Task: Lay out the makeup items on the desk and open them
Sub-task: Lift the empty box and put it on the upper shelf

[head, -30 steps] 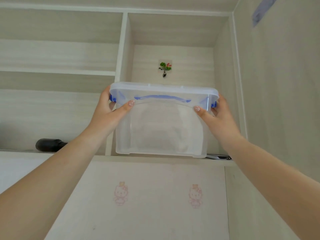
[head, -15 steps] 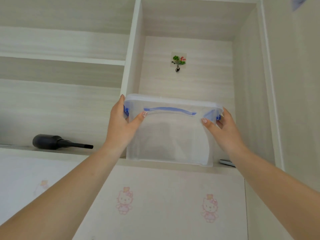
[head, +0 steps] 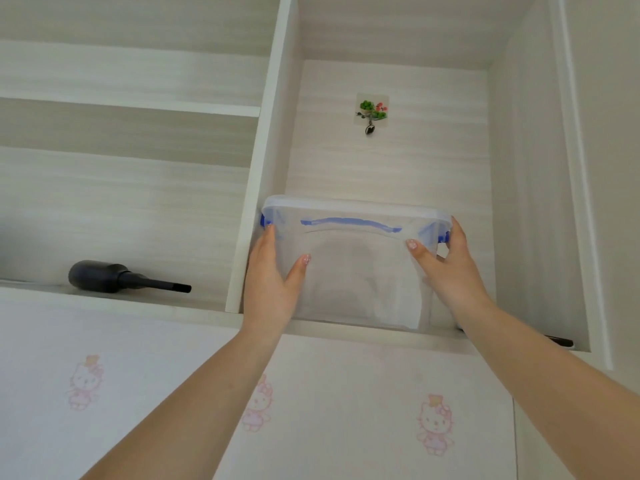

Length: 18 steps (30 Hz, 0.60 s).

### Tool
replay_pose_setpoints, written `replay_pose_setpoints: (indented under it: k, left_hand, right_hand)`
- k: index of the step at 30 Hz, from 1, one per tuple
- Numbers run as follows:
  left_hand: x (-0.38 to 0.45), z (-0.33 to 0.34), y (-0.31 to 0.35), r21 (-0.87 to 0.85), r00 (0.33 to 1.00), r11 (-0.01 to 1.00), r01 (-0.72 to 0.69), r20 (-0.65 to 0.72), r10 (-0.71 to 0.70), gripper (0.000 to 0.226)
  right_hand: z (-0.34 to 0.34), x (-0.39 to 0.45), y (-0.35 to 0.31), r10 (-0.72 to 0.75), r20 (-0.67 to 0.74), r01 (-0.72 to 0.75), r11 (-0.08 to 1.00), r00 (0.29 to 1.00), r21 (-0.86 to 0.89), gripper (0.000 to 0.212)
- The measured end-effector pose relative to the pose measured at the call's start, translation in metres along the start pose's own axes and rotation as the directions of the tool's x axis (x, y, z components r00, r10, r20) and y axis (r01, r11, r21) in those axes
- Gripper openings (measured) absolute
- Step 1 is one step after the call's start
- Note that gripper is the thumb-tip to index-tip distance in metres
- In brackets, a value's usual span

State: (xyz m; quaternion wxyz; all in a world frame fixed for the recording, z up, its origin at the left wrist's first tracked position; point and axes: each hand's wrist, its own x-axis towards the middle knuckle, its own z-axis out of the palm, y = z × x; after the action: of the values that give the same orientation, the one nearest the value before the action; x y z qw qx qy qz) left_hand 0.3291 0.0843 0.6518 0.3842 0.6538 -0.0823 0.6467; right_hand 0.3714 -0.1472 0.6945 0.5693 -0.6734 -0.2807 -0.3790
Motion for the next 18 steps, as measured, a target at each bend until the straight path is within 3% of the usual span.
replay_pose_setpoints:
  k: [12, 18]
  left_hand:
    - [-0.002, 0.0, 0.007, -0.003, 0.997, 0.997, 0.079, 0.024, -0.079, 0.072]
    - [-0.009, -0.012, 0.021, -0.057, 0.989, 0.988, 0.145, 0.032, -0.143, 0.083]
  right_hand:
    - [0.002, 0.001, -0.007, 0.075, 0.047, -0.071, 0.995, 0.996, -0.071, 0.086]
    - [-0.009, -0.016, -0.022, 0.071, 0.02, -0.068, 0.992, 0.997, -0.103, 0.084]
